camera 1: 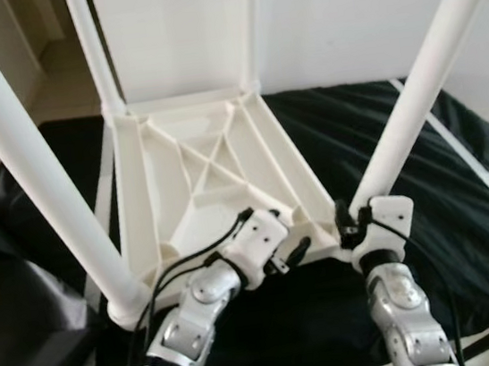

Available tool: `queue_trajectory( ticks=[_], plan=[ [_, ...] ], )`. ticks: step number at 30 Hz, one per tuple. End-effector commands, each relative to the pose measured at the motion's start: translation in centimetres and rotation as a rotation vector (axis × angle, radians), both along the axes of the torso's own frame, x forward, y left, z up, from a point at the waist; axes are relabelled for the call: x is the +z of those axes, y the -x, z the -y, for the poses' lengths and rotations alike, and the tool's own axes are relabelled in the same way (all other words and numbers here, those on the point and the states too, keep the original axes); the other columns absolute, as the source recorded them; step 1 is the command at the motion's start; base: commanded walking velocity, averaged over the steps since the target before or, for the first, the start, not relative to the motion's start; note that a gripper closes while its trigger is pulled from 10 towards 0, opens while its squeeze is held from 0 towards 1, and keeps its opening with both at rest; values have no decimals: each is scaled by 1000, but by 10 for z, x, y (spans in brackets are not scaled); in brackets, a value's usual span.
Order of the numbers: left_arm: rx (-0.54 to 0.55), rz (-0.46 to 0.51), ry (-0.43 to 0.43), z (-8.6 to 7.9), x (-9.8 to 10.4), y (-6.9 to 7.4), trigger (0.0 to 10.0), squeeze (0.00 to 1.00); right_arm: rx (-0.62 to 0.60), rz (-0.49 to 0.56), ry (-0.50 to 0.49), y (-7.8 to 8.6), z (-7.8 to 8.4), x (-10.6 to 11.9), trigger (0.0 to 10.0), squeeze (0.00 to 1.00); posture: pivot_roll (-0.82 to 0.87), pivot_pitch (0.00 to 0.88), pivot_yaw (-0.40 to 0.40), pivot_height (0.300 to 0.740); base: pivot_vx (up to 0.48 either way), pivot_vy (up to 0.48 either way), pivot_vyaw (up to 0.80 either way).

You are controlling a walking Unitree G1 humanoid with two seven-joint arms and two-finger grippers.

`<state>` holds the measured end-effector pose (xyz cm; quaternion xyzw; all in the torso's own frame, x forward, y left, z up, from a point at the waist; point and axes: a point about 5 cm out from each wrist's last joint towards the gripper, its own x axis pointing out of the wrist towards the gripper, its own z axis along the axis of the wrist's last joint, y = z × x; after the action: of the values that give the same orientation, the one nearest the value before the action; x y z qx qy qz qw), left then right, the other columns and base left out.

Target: Building children table

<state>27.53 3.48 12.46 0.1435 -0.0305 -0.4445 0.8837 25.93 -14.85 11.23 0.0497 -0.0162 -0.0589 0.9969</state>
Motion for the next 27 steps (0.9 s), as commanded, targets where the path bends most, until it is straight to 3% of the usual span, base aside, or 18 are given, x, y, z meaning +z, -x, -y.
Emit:
queue_trajectory(
  ticks=[1, 5, 9, 12, 17, 18, 23, 25, 27],
  plan=[
    [19, 4, -4, 0, 0, 1, 10000, 0, 21, -2, -67, 1, -7, -3, 10000, 1000, 19, 0, -74, 740, 0, 0, 0],
    [18, 9, -6, 1, 1, 0, 10000, 0, 45, 31, -73, -1, -4, 3, 10000, 1000, 19, 0, -75, 740, 0, 0, 0],
    [27, 12, -12, 0, 0, -2, 10000, 0, 65, 63, -68, 0, 9, 8, 10000, 1000, 21, 0, -74, 740, 0, 0, 0],
    [28, 14, -18, -1, 0, -2, 10000, 0, 129, 60, -27, 5, 28, 6, 10000, 1000, 20, 0, -71, 740, 0, 0, 0],
    [27, 16, -20, -1, 0, -3, 10000, 0, 196, 52, -6, 6, 31, 6, 10000, 1000, 15, 0, -67, 740, 0, 0, 0],
    [17, 20, -24, 0, 1, -3, 10000, 0, 364, 30, 61, 7, 35, 5, 10000, 0, 9, 0, -57, 740, 0, 0, 0],
    [-3, 22, -31, 1, 2, -4, 10000, 0, 527, -16, 183, -1, 42, 3, 10000, 0, 3, 0, -46, 740, 0, 0, 0],
    [-3, 22, -31, 1, 2, -4, 10000, 0, 527, -16, 183, -1, 42, 3, 10000, 0, 3, 0, -46, 740, 0, 0, 0],
    [-12, 27, -31, 3, 3, -4, 10000, 0, 621, -46, 265, -9, 44, 3, 10000, 0, 2, 0, -35, 740, 0, 0, 0]
  ],
)
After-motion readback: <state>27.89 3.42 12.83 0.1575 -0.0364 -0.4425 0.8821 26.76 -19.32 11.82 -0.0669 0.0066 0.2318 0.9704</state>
